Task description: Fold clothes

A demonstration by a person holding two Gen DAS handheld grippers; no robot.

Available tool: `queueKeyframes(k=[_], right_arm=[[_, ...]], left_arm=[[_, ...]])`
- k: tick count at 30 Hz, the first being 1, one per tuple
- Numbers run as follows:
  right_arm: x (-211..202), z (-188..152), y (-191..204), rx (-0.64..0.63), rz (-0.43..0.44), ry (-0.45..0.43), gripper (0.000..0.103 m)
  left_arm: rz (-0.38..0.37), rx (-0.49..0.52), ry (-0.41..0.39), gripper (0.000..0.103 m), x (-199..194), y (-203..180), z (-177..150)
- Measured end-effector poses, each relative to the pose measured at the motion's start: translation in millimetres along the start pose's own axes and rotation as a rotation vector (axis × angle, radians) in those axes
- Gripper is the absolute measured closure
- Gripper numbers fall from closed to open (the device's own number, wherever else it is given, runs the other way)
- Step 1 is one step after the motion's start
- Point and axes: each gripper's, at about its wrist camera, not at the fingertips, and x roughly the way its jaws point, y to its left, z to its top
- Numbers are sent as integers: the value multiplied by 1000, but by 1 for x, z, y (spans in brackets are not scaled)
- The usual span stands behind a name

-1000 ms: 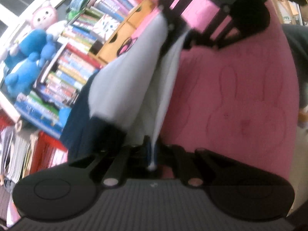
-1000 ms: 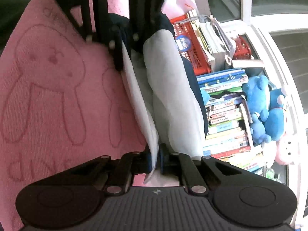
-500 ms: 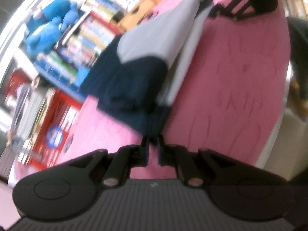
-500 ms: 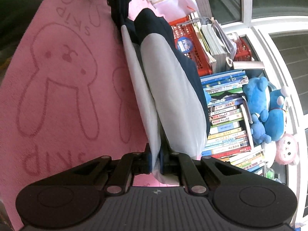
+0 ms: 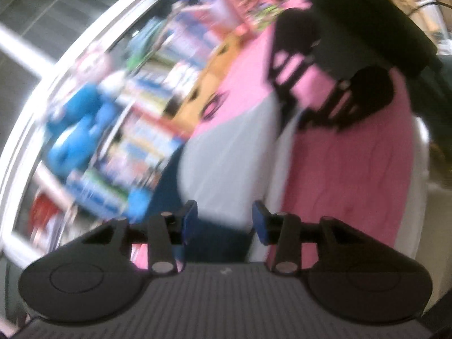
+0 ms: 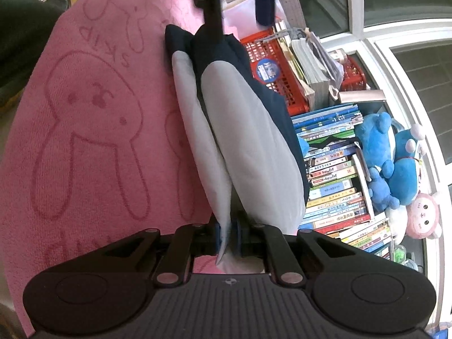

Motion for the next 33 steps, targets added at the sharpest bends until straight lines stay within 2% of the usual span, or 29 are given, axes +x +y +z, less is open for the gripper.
queueKeyframes(k=[2, 5, 11, 13, 14, 15, 17, 19, 21, 23, 25, 27, 31, 33], right_arm=[[-1, 0, 0, 8, -3, -1, 91], [-2, -1, -1, 22, -5, -4, 91], [-4, -4, -1, 43, -1, -15, 89], [-4, -4, -2, 48, 2, -17, 89], [-4, -4, -2, 52, 4, -18, 89], [-5, -5, -3, 64, 17, -21, 89], [-13, -6, -11, 120, 92, -41, 89], [-22, -8, -20, 188, 175, -64, 78], [-37, -13, -40, 326, 287, -105, 70], [-47, -14, -61, 445, 337, -140, 65], [-51, -11, -77, 530, 298, -161, 54], [-47, -3, -81, 535, 211, -160, 44], [-16, 28, -54, 386, 64, -135, 40], [1, 46, -41, 343, 67, -143, 39]], left_arm=[[-6, 34, 1, 62, 19, -8, 7], [26, 79, 35, 63, 36, -10, 3], [66, 77, 144, 63, 48, 8, -25], [87, 78, 178, 77, 55, 8, -32], [94, 66, 185, 89, 57, 9, -34], [98, 41, 182, 91, 56, 10, -34], [110, 7, 165, 93, 52, 13, -34], [126, -7, 146, 93, 46, 17, -34], [142, -13, 136, 94, 40, 20, -35], [151, -22, 130, 94, 38, 23, -37], [156, -37, 127, 94, 35, 25, -38], [156, -47, 124, 94, 34, 24, -39], [148, -87, 116, 94, 31, 26, -42], [130, -125, 109, 94, 28, 29, -45]])
